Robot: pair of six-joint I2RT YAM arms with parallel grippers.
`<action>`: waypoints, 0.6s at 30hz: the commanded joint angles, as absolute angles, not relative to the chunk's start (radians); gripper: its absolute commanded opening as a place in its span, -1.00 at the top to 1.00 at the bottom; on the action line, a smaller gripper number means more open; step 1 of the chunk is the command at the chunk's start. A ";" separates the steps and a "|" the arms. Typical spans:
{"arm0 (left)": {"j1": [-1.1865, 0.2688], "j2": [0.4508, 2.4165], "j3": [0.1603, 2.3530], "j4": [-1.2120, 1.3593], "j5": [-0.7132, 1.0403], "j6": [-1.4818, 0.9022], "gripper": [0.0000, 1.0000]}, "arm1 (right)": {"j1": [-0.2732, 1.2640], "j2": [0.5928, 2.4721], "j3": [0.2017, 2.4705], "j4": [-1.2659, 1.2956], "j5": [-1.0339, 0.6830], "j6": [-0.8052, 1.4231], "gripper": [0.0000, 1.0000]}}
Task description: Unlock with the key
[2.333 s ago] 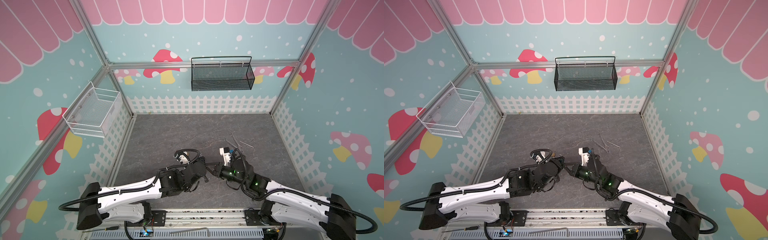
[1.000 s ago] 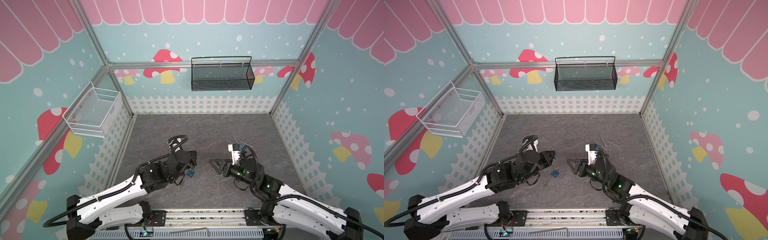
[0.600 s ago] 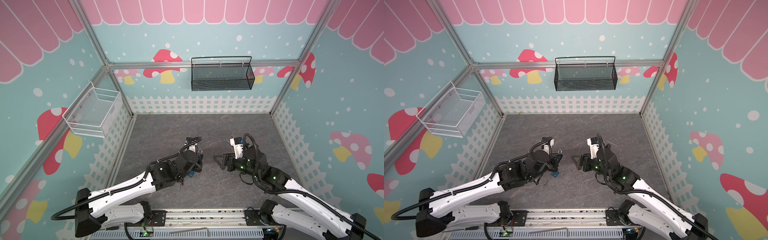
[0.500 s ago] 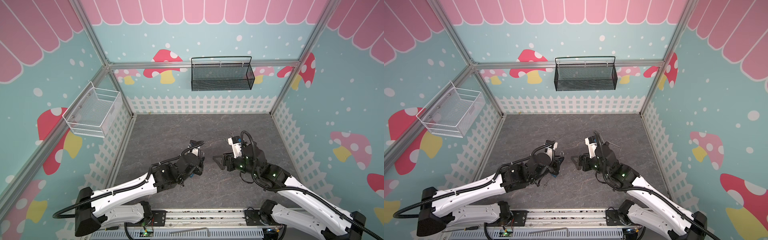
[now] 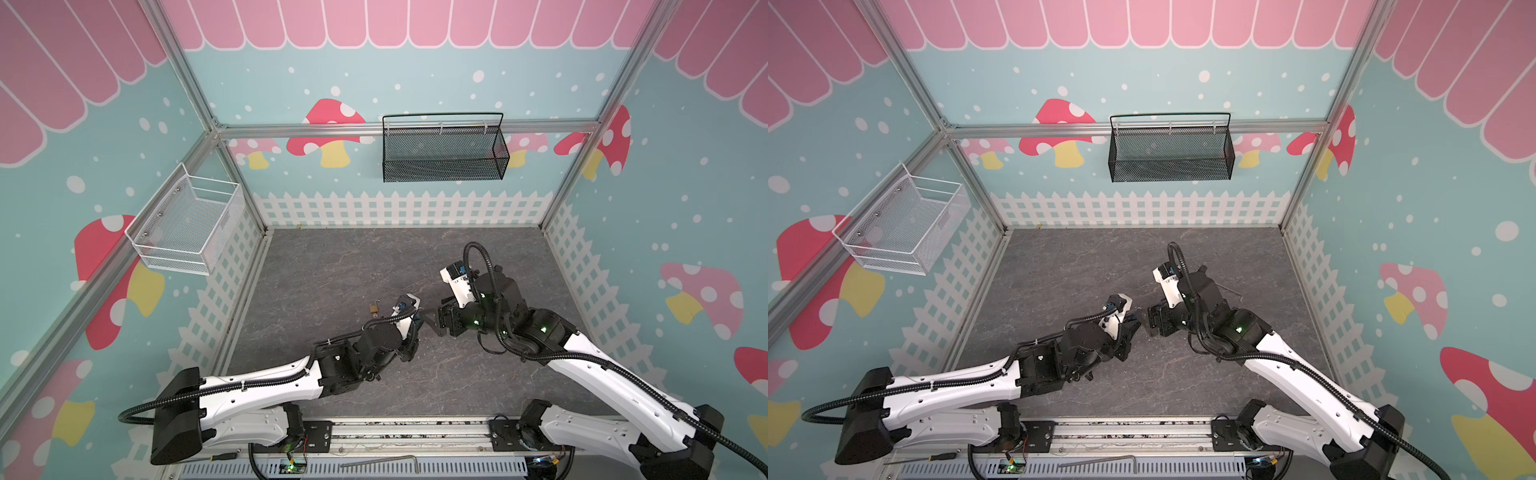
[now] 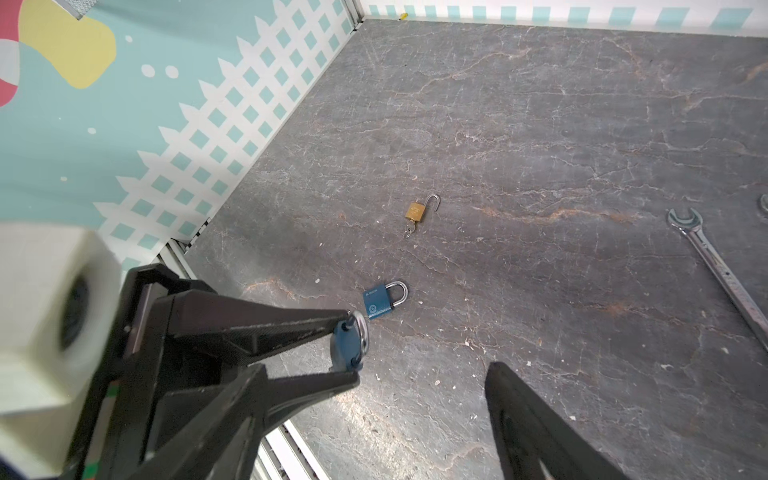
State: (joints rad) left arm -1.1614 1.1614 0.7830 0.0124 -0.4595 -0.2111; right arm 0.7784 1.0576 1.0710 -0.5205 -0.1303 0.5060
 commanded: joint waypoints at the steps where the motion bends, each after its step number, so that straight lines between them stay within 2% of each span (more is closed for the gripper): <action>1: -1.168 1.158 0.779 0.076 -0.480 -0.164 1.00 | 0.775 1.085 1.112 -0.568 -0.103 0.451 -0.69; 18: -1.177 1.154 0.756 0.098 -0.473 -0.150 1.00 | 0.775 1.197 1.215 -0.652 0.023 0.424 -0.70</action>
State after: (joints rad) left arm -1.1694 1.1614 0.7723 0.0593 -0.4603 -0.1776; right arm 0.7784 1.1854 1.1786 -0.6094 -0.0162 0.4507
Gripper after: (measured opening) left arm 0.202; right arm 0.850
